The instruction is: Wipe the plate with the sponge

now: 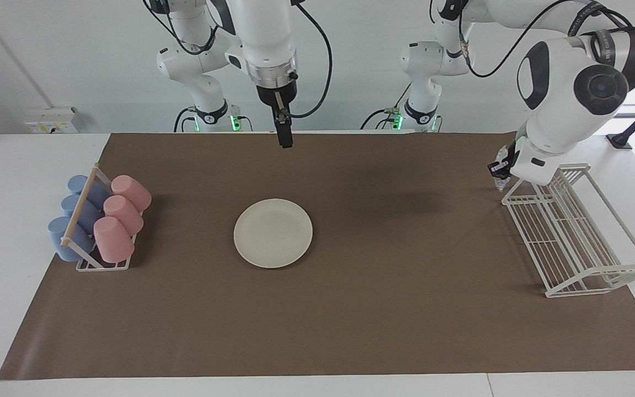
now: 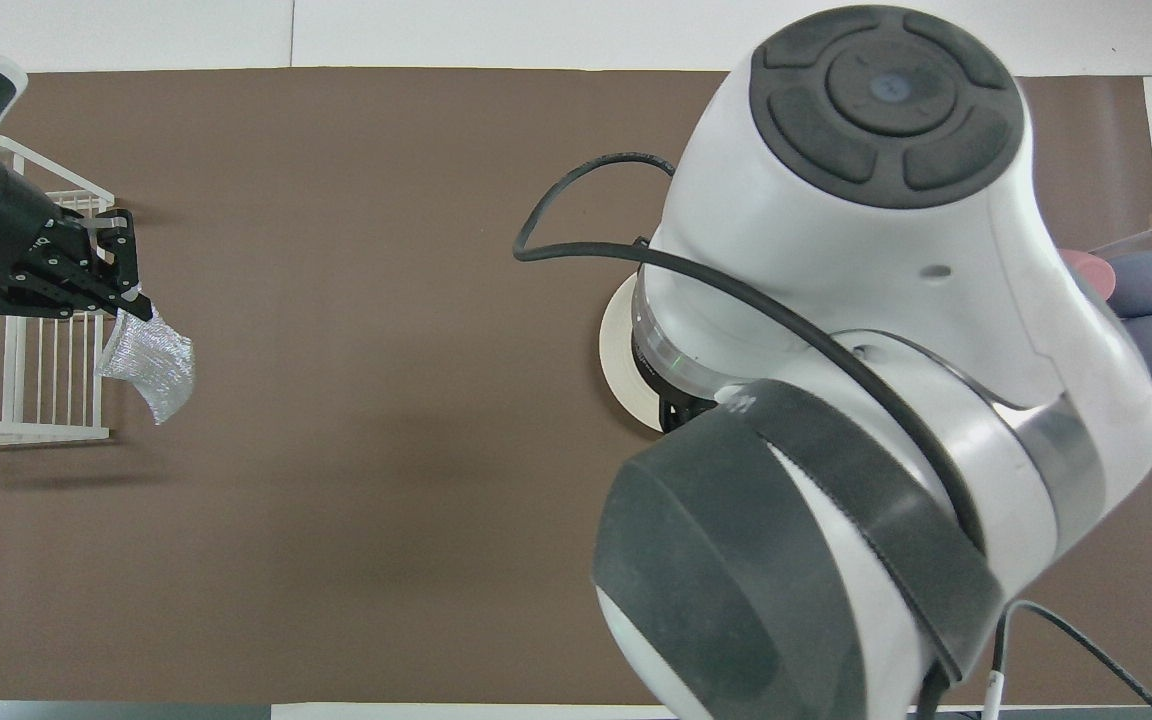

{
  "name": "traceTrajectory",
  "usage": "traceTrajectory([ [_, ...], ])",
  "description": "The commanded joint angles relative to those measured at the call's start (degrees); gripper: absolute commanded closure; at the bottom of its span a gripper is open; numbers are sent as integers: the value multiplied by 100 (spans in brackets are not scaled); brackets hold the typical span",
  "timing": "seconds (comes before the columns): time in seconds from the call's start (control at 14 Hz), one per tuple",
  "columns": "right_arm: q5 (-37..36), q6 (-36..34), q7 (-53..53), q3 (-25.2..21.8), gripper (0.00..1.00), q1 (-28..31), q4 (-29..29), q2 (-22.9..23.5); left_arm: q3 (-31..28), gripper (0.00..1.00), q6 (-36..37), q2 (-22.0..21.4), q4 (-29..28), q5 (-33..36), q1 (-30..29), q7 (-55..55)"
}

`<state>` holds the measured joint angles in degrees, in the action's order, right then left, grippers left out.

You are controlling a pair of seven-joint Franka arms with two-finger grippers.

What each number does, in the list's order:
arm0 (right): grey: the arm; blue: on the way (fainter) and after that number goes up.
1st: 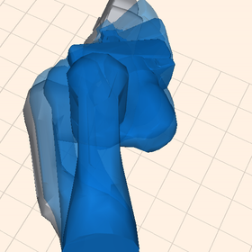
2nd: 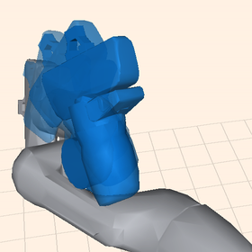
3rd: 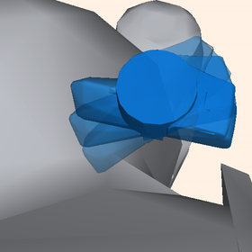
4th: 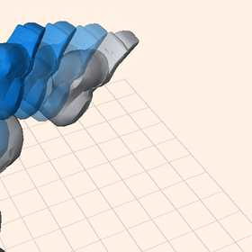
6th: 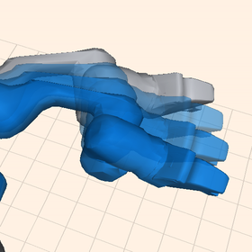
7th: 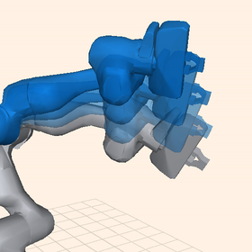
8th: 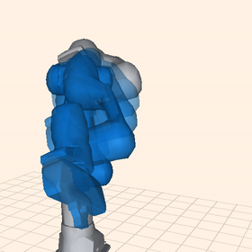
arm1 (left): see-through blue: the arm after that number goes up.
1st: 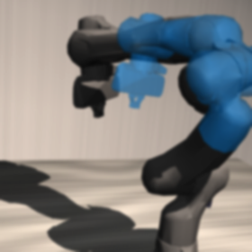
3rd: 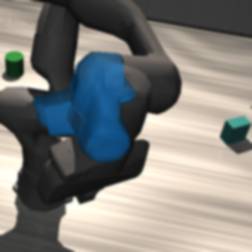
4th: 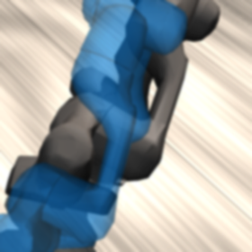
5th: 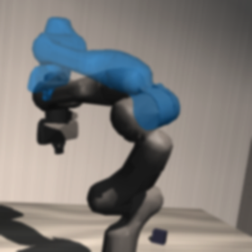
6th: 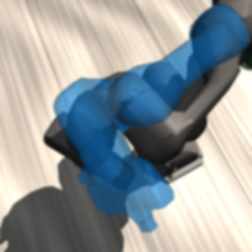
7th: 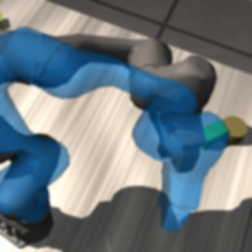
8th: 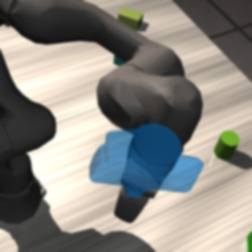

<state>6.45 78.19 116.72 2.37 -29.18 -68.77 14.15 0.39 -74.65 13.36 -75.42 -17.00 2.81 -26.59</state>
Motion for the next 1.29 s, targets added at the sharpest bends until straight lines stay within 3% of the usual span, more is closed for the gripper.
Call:
traceTrajectory([
  [0.0, -39, 73, 106, 9, 0, -18, -170, -113, 23, 100, -573, -533, -1065, -1615, -473, -119],
  [0.21, -47, 467, 89, 9, 0, -176, -557, -325, 23, 100, -1611, -1491, -3068, -3085, -510, 449],
  [0.43, -30, 1056, 106, 18, 0, -316, -1347, -746, 23, 100, -2026, -2037, -4240, -4281, -510, 1021],
  [0.5, -21, 1206, 132, 18, 0, -317, -1672, -895, 23, 100, -2036, -2100, -4453, -4581, -484, 1224],
  [0.72, -12, 2645, 97, 27, 0, -352, -2982, -1414, 40, 100, -2036, -2091, -4981, -5574, -352, 1927],
  [1.07, 84, 2798, 350, 27, 0, -501, -3011, -1389, 40, 100, -2141, -2047, -5641, -6535, 218, 3238],
  [1.22, 592, 2982, 536, 27, 0, -563, -3028, -1389, 40, 100, -1993, -1917, -5738, -6903, 290, 3694],
])
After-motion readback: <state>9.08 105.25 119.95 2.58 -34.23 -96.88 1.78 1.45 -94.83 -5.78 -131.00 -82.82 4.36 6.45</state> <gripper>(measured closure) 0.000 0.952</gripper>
